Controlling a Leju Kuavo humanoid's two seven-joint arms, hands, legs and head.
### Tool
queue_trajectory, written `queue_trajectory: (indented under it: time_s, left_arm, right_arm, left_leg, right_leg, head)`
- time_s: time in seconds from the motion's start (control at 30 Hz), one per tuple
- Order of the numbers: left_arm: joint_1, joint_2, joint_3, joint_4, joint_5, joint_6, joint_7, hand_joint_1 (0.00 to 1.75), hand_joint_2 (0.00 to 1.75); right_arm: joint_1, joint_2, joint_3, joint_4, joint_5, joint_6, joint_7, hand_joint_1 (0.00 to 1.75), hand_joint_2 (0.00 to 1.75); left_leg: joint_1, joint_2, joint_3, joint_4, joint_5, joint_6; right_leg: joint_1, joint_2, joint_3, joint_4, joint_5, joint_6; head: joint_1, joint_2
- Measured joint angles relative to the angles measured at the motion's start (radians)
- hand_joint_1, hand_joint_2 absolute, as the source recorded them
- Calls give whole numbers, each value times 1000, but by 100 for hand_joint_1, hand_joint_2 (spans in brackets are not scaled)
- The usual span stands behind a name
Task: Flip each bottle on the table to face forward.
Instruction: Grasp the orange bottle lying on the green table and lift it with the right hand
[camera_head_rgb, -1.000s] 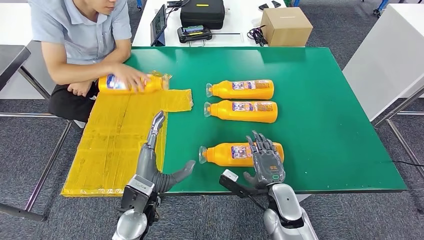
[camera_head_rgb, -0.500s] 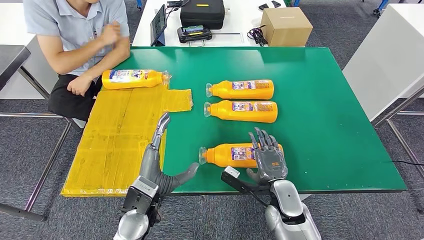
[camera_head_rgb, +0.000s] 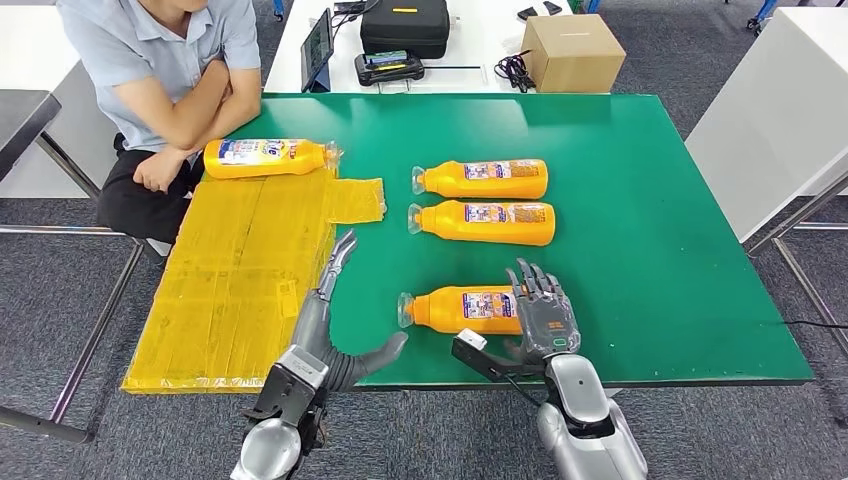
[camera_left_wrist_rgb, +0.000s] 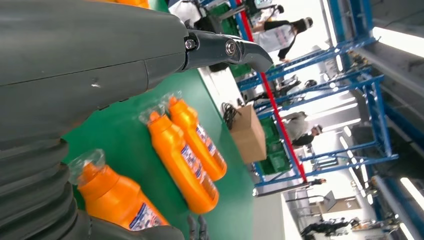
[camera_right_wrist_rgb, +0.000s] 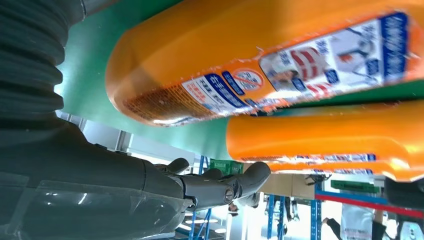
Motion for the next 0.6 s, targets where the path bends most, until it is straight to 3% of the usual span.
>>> queue_trajectory:
  time_s: [0.6]
  left_arm:
    - [-16, 0, -21, 46, -45, -41, 55, 0, 175]
  right_arm:
    - [-89, -28, -12, 127, -70, 74, -11, 0, 175]
  left_leg:
    - [0, 1, 1, 0, 0, 0]
  right_leg:
    - [0, 0, 0, 0, 0, 0]
  head:
    - [0, 0]
